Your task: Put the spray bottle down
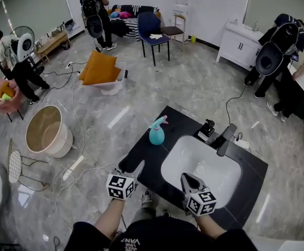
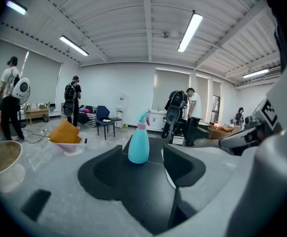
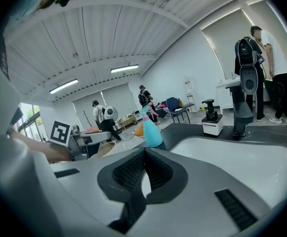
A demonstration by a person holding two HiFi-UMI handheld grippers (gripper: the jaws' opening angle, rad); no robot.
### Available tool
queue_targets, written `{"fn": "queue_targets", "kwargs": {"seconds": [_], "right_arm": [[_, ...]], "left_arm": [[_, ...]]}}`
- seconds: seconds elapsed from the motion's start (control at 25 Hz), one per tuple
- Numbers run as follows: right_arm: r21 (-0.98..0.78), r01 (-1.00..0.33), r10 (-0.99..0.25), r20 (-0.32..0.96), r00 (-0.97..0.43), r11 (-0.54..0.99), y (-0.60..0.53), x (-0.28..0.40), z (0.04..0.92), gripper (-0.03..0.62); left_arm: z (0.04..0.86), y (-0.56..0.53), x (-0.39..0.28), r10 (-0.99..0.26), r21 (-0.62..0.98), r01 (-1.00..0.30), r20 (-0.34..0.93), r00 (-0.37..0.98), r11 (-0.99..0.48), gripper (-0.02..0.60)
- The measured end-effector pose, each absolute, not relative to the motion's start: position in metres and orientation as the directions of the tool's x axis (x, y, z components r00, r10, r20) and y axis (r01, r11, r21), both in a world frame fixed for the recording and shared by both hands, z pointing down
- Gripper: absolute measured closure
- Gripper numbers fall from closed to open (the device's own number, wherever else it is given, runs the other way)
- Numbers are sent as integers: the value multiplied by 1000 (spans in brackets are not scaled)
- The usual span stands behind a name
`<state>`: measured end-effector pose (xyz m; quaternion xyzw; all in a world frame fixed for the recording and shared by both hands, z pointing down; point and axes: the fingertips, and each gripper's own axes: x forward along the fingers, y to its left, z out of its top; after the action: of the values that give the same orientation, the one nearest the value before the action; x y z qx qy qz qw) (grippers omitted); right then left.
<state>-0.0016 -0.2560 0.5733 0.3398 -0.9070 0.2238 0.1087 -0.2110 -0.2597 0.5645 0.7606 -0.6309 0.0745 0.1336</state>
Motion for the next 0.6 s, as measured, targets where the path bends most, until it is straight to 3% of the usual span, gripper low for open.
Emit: {"fn": "queue_targets", "kwargs": {"seconds": [0.6], "right_arm": [[-330,-608,-511,339,-790,722,-220,4,578,595]], "left_arm": [[567,-175,-183,-949,118,-986,277,150,-122,569]]}}
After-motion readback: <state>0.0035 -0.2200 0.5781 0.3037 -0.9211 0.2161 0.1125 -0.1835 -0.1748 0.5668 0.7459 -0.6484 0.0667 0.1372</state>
